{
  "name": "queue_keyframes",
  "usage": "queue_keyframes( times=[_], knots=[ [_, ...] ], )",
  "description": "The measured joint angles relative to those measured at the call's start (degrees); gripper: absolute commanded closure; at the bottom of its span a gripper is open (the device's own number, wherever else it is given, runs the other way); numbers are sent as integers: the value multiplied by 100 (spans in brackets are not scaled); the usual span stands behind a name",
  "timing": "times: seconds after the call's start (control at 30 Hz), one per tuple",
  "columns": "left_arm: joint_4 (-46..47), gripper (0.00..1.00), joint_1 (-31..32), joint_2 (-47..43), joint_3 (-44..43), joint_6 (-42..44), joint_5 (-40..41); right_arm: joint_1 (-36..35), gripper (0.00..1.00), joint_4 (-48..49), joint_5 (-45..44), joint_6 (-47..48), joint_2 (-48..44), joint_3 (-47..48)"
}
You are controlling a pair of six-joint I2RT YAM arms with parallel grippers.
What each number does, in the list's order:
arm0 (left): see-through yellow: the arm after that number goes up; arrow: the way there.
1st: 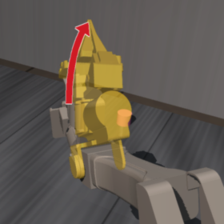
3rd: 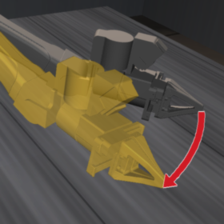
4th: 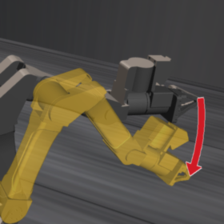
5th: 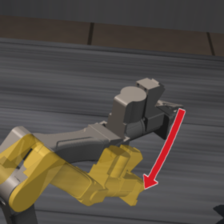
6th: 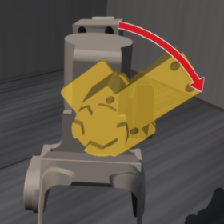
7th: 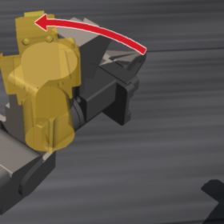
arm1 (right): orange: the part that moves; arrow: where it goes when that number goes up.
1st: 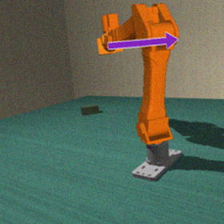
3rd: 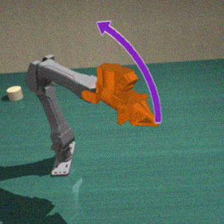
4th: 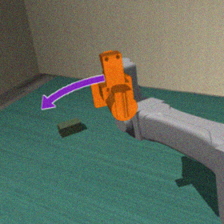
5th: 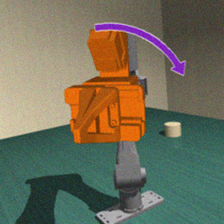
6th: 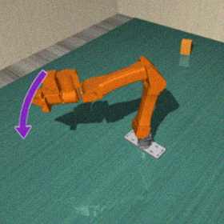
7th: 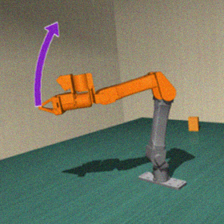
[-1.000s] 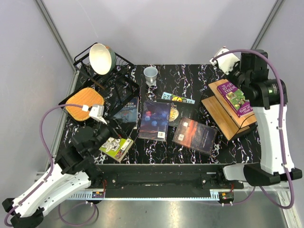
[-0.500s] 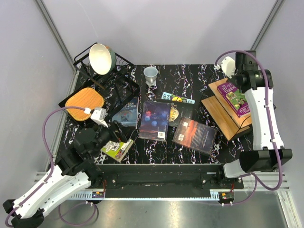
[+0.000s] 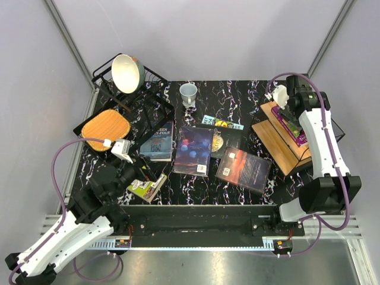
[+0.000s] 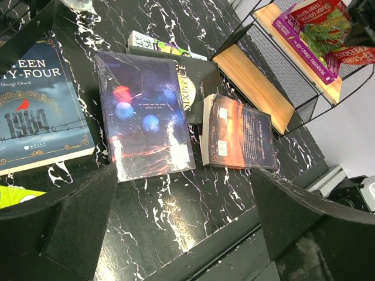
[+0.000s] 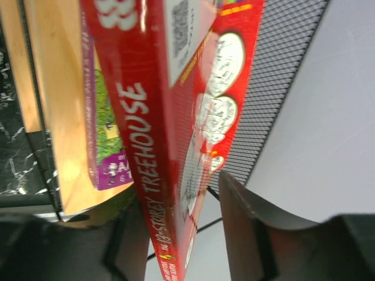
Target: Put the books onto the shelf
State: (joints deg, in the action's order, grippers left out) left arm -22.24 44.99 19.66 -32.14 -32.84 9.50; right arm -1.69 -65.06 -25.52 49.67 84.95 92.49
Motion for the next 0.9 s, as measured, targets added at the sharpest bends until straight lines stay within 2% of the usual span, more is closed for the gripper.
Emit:
queue_keyframes(
  times=[0.23, 0.4, 0.9],
  knots=[
    [-20, 1, 0, 2, 2, -20, -7, 0, 40, -140, 328, -197, 2, -227],
    [-22, 1, 0, 4, 2, -26, -17, 4, 31, -160, 533, -372, 107, -223],
    [-37, 1, 0, 0, 4, -74, -24, 127, 30, -361, 953, -778, 708, 275]
  ],
)
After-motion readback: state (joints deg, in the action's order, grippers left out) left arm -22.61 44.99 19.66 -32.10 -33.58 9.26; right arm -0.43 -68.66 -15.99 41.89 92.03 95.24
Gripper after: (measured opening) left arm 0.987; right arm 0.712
